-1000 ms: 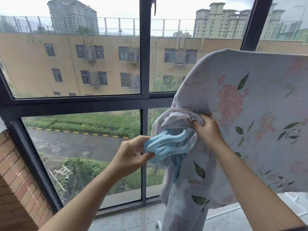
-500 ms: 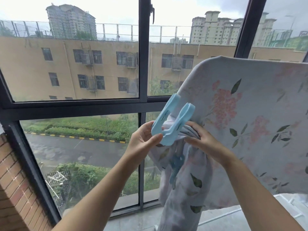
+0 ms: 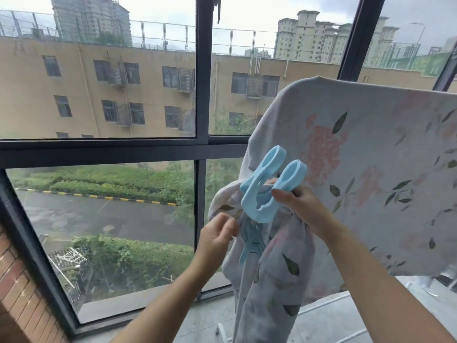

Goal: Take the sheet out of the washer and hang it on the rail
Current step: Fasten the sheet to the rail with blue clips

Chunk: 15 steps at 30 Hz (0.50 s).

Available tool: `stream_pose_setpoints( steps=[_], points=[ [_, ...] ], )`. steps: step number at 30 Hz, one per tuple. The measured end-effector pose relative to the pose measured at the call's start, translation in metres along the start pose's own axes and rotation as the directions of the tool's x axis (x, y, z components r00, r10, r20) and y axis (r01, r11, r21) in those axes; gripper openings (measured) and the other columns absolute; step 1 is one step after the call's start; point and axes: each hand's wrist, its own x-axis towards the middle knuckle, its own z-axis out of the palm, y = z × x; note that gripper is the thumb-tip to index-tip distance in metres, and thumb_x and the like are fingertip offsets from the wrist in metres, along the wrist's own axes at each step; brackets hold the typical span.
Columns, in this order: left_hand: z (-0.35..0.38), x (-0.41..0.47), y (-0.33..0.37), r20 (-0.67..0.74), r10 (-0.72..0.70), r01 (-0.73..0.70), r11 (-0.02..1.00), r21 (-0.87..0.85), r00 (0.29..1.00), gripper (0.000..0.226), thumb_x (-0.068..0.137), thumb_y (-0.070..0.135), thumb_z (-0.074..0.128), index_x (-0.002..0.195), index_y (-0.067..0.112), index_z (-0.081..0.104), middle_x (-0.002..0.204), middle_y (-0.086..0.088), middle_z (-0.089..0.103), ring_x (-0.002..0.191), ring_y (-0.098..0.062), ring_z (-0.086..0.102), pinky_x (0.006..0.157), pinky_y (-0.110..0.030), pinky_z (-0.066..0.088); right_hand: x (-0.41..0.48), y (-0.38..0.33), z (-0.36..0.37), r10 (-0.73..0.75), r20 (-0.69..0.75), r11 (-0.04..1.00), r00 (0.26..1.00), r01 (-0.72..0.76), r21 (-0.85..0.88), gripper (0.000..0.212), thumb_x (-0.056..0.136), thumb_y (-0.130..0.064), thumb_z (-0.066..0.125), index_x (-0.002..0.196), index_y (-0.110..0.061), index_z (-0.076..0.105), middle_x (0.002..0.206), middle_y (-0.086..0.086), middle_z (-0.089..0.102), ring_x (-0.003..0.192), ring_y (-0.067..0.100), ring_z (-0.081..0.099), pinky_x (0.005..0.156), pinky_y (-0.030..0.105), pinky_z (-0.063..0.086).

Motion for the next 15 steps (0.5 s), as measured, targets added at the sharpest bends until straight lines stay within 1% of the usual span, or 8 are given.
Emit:
stream_pose_setpoints(
  steps=[1,3,5,6,8,11,13,15],
  points=[
    [0.005,-0.002,-0.009,0.051,-0.037,0.031,0.993,0.110,0.998,0.017,0.086,0.026,0.055,0.074,0.014,0.061,0.070,-0.001,0.064,0.069,-0.019,0.060,0.067,-0.034,0.050,-0.001,0.000,-0.003,-0.001,0.012,1.000,1.000,0.001,-0.026,0.020,0.079,-0.031,0.069,0.098,-0.024,0.071,0.100,-0.007,0.073,0.100,0.014,0.067,0.086,0.023,0.053],
    [0.017,-0.003,-0.022,0.113,-0.076,0.039,0.954,0.298,0.991,0.007,0.084,0.016,0.060,0.078,0.016,0.062,0.076,0.002,0.064,0.073,-0.014,0.059,0.066,-0.019,0.045,-0.002,0.000,-0.007,-0.001,0.029,0.998,1.000,0.002,-0.061,0.021,0.078,-0.029,0.068,0.099,-0.024,0.071,0.098,-0.007,0.073,0.098,0.014,0.067,0.084,0.023,0.053],
    [0.027,-0.002,-0.029,0.134,-0.070,0.014,0.927,0.376,0.989,0.007,0.082,0.014,0.060,0.081,0.021,0.062,0.082,0.004,0.064,0.076,-0.008,0.058,0.062,-0.006,0.038,-0.004,0.001,-0.014,0.001,0.029,0.997,1.000,0.001,-0.075,0.024,0.077,-0.031,0.067,0.100,-0.024,0.071,0.099,-0.006,0.073,0.098,0.015,0.067,0.083,0.024,0.053],
    [0.031,-0.001,-0.032,0.131,-0.074,0.017,0.920,0.392,0.989,0.009,0.082,0.013,0.059,0.083,0.022,0.062,0.084,0.004,0.064,0.077,-0.007,0.057,0.062,-0.004,0.037,-0.004,0.001,-0.016,0.003,0.028,0.997,1.000,-0.001,-0.076,0.025,0.077,-0.032,0.067,0.100,-0.024,0.071,0.099,-0.006,0.073,0.098,0.014,0.067,0.081,0.023,0.052],
    [0.037,0.001,-0.038,0.118,-0.088,0.032,0.911,0.411,0.989,0.010,0.081,0.013,0.059,0.087,0.020,0.065,0.088,0.003,0.065,0.081,-0.008,0.059,0.065,-0.006,0.038,-0.006,0.002,-0.018,0.004,0.030,0.998,1.000,-0.002,-0.070,0.025,0.076,-0.032,0.067,0.099,-0.024,0.070,0.095,-0.009,0.073,0.093,0.010,0.067,0.078,0.021,0.051],
    [0.043,0.003,-0.044,0.128,-0.099,0.031,0.893,0.450,0.987,0.017,0.080,0.017,0.062,0.097,0.017,0.062,0.099,0.002,0.062,0.090,-0.016,0.060,0.075,-0.024,0.049,-0.006,0.004,-0.018,0.002,0.040,0.997,0.999,0.001,-0.075,0.021,0.079,-0.026,0.066,0.100,-0.024,0.068,0.091,-0.015,0.072,0.090,0.004,0.067,0.075,0.017,0.050],
    [0.045,0.004,-0.047,0.162,-0.166,0.053,0.839,0.541,0.973,0.036,0.078,0.023,0.063,0.112,0.017,0.054,0.112,0.002,0.053,0.096,-0.021,0.058,0.075,-0.034,0.050,-0.005,0.003,-0.016,-0.002,0.052,0.998,0.999,0.006,-0.070,0.019,0.081,-0.022,0.067,0.100,-0.023,0.067,0.092,-0.016,0.072,0.092,0.004,0.067,0.076,0.017,0.050],
    [0.045,0.005,-0.052,0.192,-0.273,0.081,0.745,0.662,0.942,0.047,0.078,0.023,0.061,0.121,0.018,0.044,0.116,0.000,0.048,0.098,-0.027,0.058,0.069,-0.033,0.046,-0.004,0.004,-0.016,-0.009,0.054,0.997,0.998,0.013,-0.073,0.021,0.081,-0.024,0.070,0.101,-0.022,0.068,0.094,-0.015,0.072,0.094,0.006,0.067,0.077,0.018,0.050]
  ],
)
